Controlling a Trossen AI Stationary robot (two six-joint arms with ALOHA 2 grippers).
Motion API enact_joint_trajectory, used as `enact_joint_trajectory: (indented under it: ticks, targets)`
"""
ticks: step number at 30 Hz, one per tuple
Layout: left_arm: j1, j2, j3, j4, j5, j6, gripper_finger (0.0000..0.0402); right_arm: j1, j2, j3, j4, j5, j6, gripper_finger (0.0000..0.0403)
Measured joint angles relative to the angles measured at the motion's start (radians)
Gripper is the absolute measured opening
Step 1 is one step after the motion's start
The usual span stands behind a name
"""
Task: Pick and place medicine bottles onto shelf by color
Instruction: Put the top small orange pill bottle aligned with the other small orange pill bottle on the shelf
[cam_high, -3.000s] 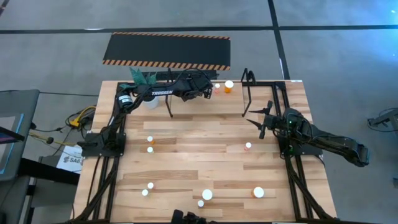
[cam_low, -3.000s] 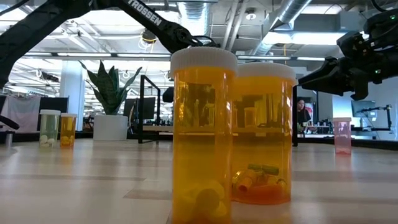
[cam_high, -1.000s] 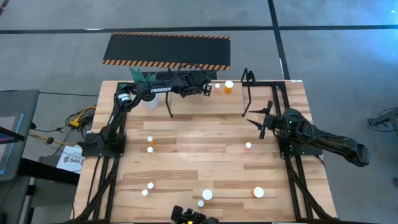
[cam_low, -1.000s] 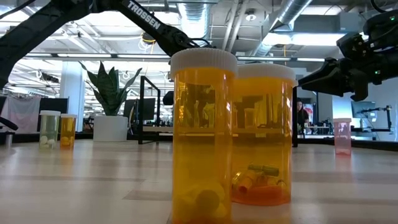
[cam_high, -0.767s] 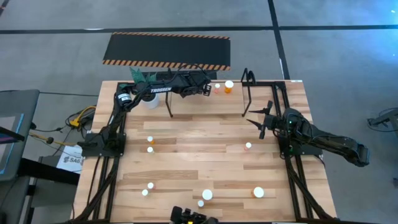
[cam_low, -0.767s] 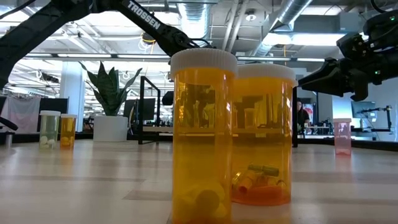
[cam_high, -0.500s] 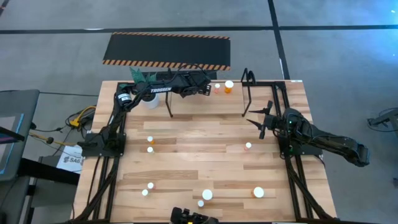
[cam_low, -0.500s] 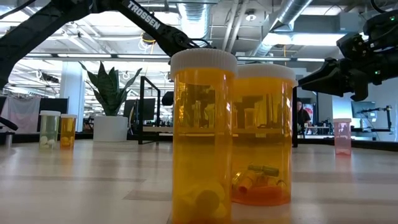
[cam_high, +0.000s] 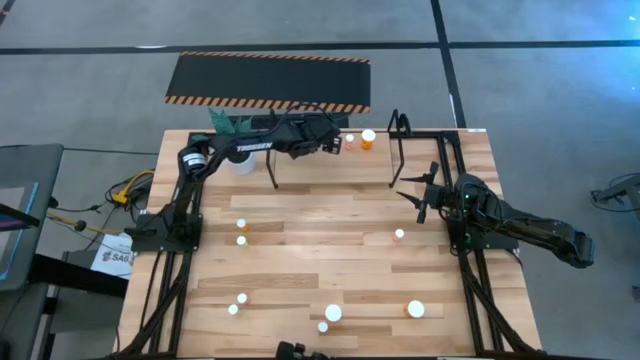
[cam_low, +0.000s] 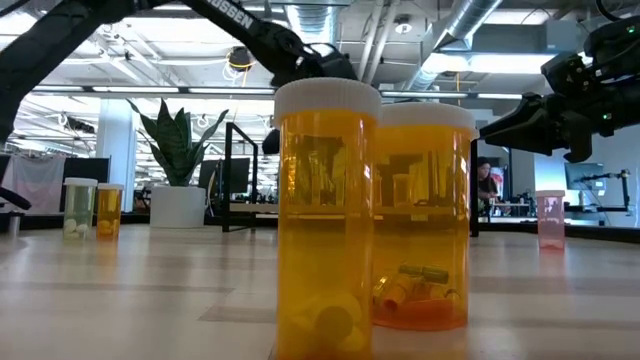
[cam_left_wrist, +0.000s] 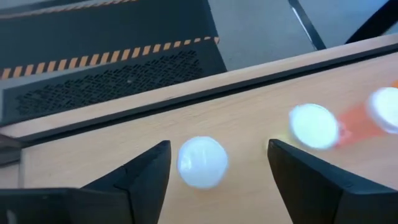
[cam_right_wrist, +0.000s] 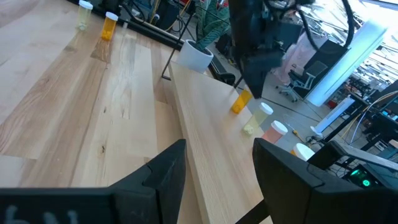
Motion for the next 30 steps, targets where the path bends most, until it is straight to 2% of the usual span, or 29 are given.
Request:
enact_joint_trajectory:
  ticks: [11,17,22,30]
  targets:
    - [-0.113,-0.156,0.0,-0.157,-0.034,-0.014,0.0257,0.0,0.0,0.0,0.0,0.0,0.0,0.0207]
    - [-0.237,-0.284,0.001,-0.339,0.039,-0.148,0.0257,0.0,0.0,0.0,0.0,0.0,0.0,0.0207]
    - [-0.347,-0.356,0.001,-0.537,0.119,-0.362,0.0257,0.0,0.0,0.0,-0.001,0.0,0.0,0.0207]
    - [-0.504,-0.381,0.001,-0.851,0.216,-0.893,0.0257,0.0,0.0,0.0,-0.001,0.0,0.0,0.0207]
